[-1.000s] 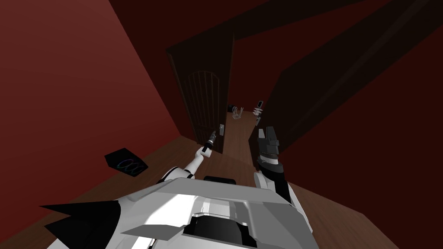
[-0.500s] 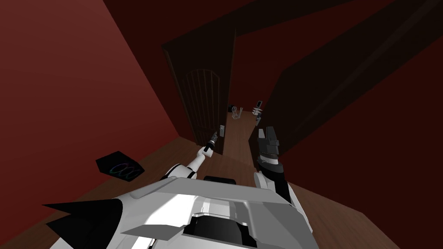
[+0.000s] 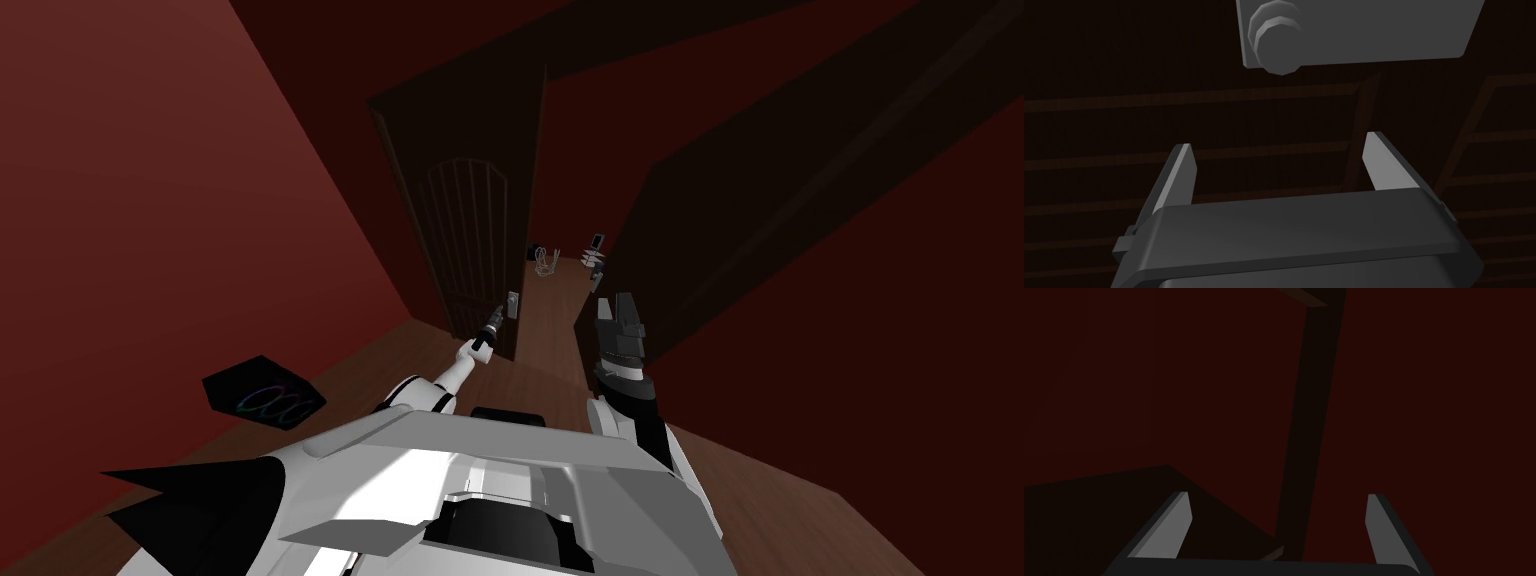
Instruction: Push the door open
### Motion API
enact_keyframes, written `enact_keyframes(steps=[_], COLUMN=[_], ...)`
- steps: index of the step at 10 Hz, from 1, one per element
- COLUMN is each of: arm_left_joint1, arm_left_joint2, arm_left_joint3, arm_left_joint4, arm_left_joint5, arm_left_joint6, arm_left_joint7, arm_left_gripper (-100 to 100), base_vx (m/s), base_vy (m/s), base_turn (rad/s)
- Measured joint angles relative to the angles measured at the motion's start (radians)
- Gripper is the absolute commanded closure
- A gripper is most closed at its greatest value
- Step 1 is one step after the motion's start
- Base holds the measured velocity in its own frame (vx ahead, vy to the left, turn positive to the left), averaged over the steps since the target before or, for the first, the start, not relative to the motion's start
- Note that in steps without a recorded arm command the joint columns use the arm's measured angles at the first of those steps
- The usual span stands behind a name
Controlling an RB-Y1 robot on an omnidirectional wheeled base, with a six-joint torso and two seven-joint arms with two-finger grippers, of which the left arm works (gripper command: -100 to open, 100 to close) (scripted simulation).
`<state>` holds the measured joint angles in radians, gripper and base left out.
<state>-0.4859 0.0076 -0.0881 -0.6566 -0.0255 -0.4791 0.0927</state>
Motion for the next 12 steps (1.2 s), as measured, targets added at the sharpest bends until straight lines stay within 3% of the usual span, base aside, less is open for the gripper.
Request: enact_keyframes(steps=[2,4,8,9,12], arm_left_joint1=[-0.008,-0.01,-0.018,-0.019,-0.022], arm_left_joint2=[0.021,0.026,0.011,0.01,0.012], arm_left_joint3=[0.005,0.01,0.017,0.018,0.018], arm_left_joint4=[0.02,0.023,0.038,0.04,0.036], arm_left_joint5=[0.002,0.004,0.007,0.007,0.007], arm_left_joint6=[-0.008,-0.011,-0.017,-0.018,-0.017], arm_left_joint7=[-0.001,-0.004,-0.005,-0.005,-0.005], arm_left_gripper=[-100,-100,-100,100,100], base_vx=[0.177,0.183,0.154,-0.008,-0.01], base_vy=[-0.05,-0.064,-0.042,0.001,0.004], base_turn=[-0.019,-0.022,-0.015,0.005,-0.008])
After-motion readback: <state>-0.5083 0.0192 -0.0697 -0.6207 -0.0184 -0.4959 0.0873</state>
